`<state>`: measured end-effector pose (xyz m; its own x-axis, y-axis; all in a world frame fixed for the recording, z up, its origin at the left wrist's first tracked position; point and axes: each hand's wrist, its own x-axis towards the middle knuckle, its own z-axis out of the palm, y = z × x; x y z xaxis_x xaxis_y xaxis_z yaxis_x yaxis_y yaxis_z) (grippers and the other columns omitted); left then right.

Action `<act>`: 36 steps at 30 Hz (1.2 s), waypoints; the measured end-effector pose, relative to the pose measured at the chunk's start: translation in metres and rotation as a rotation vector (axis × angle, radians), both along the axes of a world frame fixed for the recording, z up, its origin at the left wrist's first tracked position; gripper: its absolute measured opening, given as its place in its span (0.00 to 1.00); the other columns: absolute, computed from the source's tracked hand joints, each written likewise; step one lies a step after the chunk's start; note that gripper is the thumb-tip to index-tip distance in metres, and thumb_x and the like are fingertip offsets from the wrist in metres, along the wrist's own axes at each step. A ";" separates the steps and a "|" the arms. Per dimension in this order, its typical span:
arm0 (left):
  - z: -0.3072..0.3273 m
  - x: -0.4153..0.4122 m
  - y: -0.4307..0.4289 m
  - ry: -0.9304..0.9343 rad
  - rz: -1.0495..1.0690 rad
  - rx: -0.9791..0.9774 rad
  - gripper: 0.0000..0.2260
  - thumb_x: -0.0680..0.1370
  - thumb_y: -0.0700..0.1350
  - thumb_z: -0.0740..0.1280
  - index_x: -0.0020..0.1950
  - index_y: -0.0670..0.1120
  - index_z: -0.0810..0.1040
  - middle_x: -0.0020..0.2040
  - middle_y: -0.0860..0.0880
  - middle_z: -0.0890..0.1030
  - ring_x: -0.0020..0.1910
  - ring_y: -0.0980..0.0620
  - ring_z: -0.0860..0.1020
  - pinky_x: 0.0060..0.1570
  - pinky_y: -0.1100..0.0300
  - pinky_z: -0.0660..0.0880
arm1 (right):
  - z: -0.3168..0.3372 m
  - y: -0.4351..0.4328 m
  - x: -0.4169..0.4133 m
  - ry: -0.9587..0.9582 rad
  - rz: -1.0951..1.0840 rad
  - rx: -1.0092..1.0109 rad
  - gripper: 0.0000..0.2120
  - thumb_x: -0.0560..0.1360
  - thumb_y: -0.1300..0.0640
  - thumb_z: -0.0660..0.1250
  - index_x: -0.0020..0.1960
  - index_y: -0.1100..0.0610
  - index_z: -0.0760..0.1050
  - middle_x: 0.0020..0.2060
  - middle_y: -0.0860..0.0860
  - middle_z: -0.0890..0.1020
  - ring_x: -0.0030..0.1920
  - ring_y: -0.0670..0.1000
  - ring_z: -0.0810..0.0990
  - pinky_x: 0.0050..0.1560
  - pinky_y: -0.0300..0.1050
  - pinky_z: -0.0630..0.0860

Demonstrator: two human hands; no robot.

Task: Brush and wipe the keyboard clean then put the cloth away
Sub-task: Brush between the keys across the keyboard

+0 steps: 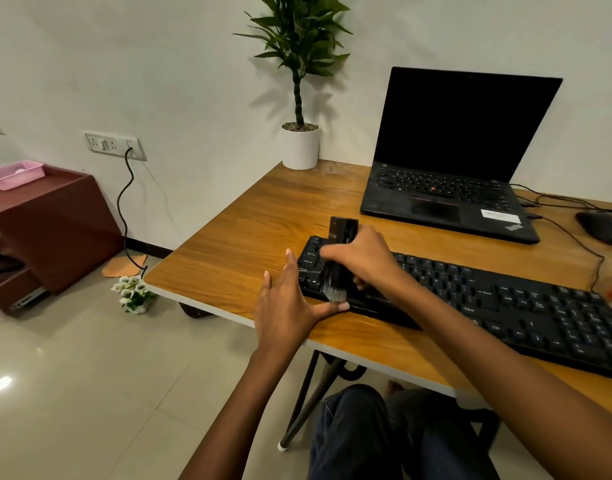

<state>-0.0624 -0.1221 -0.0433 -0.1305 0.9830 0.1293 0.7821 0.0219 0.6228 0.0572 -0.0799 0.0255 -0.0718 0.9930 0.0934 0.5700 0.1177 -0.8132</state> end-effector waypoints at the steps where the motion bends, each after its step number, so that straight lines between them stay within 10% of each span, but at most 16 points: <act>1: 0.000 0.000 0.000 0.003 -0.001 -0.002 0.55 0.62 0.70 0.69 0.78 0.50 0.43 0.75 0.52 0.62 0.76 0.41 0.51 0.68 0.46 0.61 | 0.004 0.006 0.001 0.010 -0.045 0.021 0.10 0.68 0.54 0.71 0.37 0.54 0.69 0.32 0.51 0.78 0.25 0.47 0.75 0.23 0.40 0.72; 5: 0.000 0.000 0.000 -0.002 -0.001 -0.013 0.56 0.61 0.71 0.67 0.78 0.50 0.43 0.76 0.52 0.61 0.76 0.41 0.51 0.68 0.46 0.61 | 0.000 0.012 -0.003 0.030 -0.159 0.150 0.10 0.67 0.53 0.71 0.40 0.52 0.69 0.35 0.51 0.78 0.36 0.53 0.80 0.36 0.51 0.80; 13: -0.001 0.000 0.000 -0.007 0.007 0.000 0.55 0.61 0.70 0.69 0.78 0.49 0.44 0.75 0.51 0.63 0.76 0.41 0.52 0.68 0.46 0.62 | 0.001 0.004 -0.006 -0.014 -0.023 0.004 0.09 0.67 0.53 0.71 0.39 0.56 0.72 0.33 0.51 0.78 0.26 0.49 0.75 0.23 0.39 0.71; 18: 0.000 0.000 0.000 -0.006 0.006 -0.011 0.56 0.61 0.71 0.68 0.78 0.49 0.43 0.75 0.51 0.62 0.76 0.41 0.51 0.69 0.47 0.61 | 0.004 0.022 -0.004 0.020 -0.150 0.158 0.13 0.67 0.52 0.71 0.45 0.55 0.70 0.36 0.50 0.77 0.37 0.52 0.80 0.35 0.50 0.80; 26: 0.001 0.000 -0.001 -0.025 -0.013 -0.004 0.55 0.63 0.68 0.70 0.78 0.49 0.44 0.75 0.49 0.63 0.76 0.41 0.51 0.69 0.47 0.61 | 0.002 -0.004 -0.003 0.028 0.012 -0.018 0.08 0.68 0.55 0.71 0.36 0.55 0.72 0.30 0.50 0.78 0.23 0.46 0.73 0.20 0.37 0.69; 36: -0.009 -0.020 0.011 -0.087 -0.078 0.067 0.47 0.68 0.59 0.73 0.78 0.50 0.48 0.70 0.52 0.71 0.71 0.42 0.65 0.60 0.45 0.72 | -0.018 -0.010 -0.018 0.040 -0.009 0.125 0.10 0.65 0.54 0.72 0.37 0.51 0.69 0.31 0.46 0.76 0.31 0.44 0.75 0.30 0.39 0.72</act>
